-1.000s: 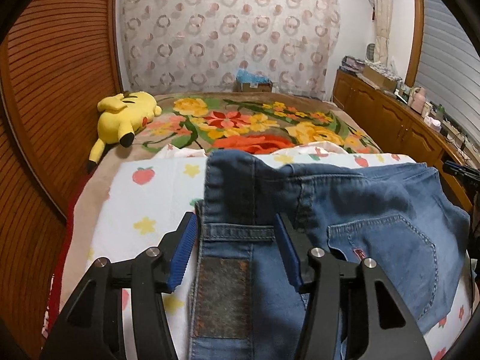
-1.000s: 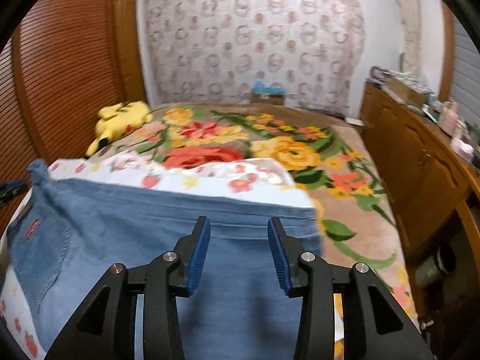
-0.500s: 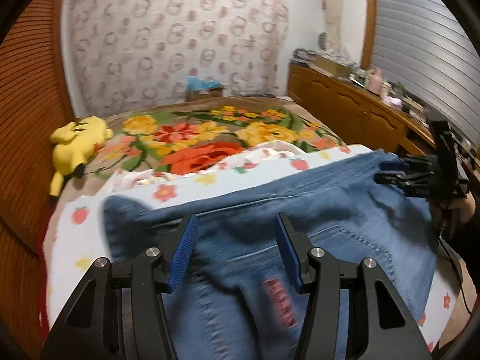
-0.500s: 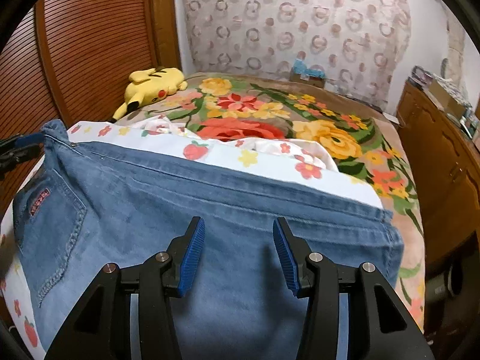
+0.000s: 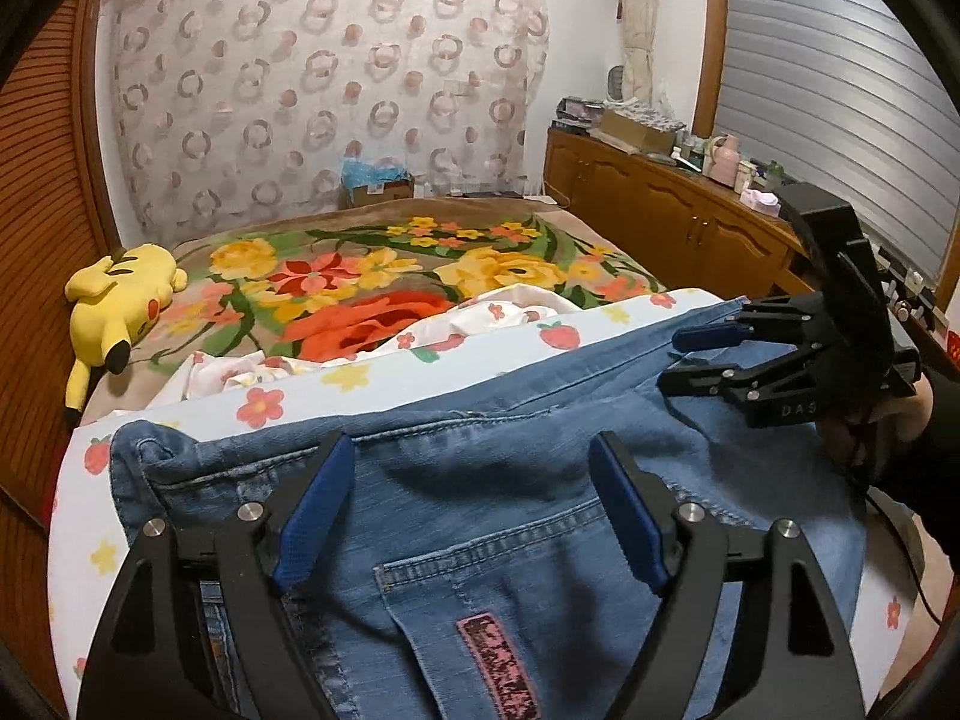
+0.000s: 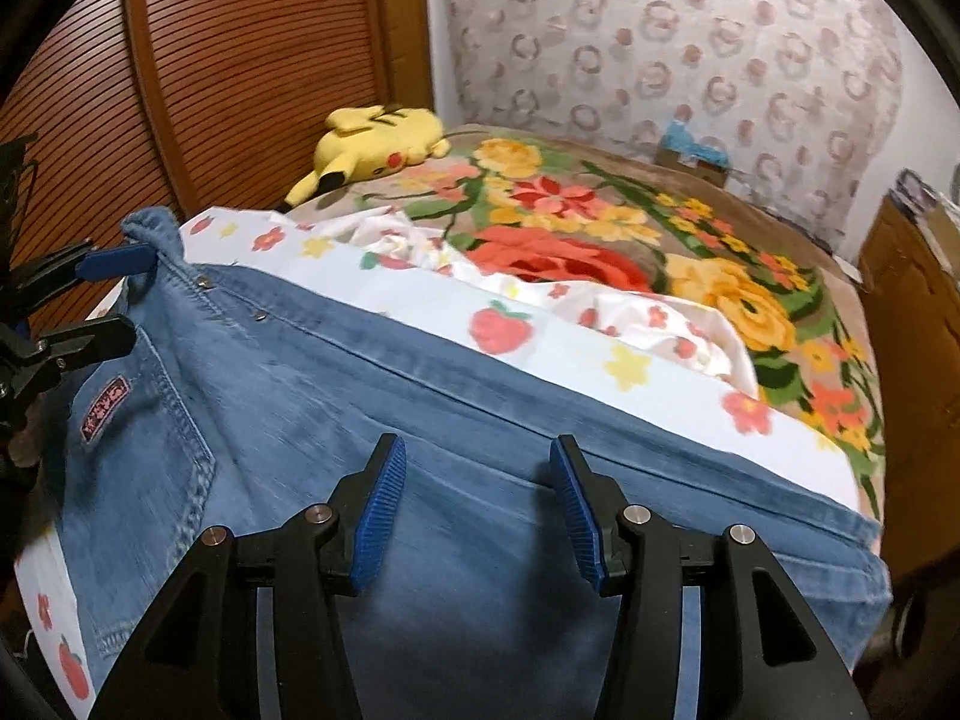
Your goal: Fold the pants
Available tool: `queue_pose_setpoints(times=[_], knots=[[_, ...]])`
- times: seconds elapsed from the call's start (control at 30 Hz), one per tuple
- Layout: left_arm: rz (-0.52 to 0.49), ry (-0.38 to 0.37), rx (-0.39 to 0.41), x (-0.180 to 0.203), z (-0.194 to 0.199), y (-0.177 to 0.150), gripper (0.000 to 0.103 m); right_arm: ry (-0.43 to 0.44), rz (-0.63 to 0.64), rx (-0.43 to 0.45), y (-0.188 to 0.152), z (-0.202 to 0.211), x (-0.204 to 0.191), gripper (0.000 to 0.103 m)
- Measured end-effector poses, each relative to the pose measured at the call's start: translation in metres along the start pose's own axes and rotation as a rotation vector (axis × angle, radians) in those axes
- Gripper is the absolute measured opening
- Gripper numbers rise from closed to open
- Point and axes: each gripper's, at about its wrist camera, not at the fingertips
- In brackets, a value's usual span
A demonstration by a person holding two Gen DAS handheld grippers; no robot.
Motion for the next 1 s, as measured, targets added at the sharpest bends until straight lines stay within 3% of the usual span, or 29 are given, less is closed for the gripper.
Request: queue_pose_setpoints(times=[0.17, 0.4, 0.47, 0.53, 0.63, 0.83, 1.0], knots=[[-0.003, 0.020, -0.017, -0.006, -0.006, -0.007, 0.081, 0.067, 0.029, -0.041, 0.005, -0.022, -0.003, 0.052], [0.032, 0.013, -0.046, -0.016, -0.010, -0.015, 0.081, 0.043, 0.055, -0.089, 0.003, -0.054, 0.003, 0.052], [0.033, 0.011, -0.047, -0.016, -0.011, -0.016, 0.081, 0.029, 0.065, -0.095, 0.004, -0.060, 0.002, 0.044], [0.031, 0.009, -0.042, -0.015, -0.010, -0.016, 0.081, -0.003, 0.083, -0.098, 0.004, -0.063, 0.001, 0.028], [0.031, 0.007, -0.032, -0.015, -0.008, -0.015, 0.081, 0.026, 0.065, -0.097, 0.004, -0.067, 0.002, 0.007], [0.030, 0.013, -0.027, -0.016, -0.006, -0.016, 0.081, 0.003, 0.107, -0.089, 0.000, -0.073, -0.011, 0.001], [0.027, 0.018, -0.008, -0.018, 0.000, -0.014, 0.081, -0.059, 0.103, -0.009, 0.010, -0.065, -0.012, 0.000]])
Point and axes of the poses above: each gripper's, at about its wrist camera, not at the fingertips, and z roughly against the way its jaws point, x to its right, y to its top, and after that the axes turned 11 degrees about x, right-handed
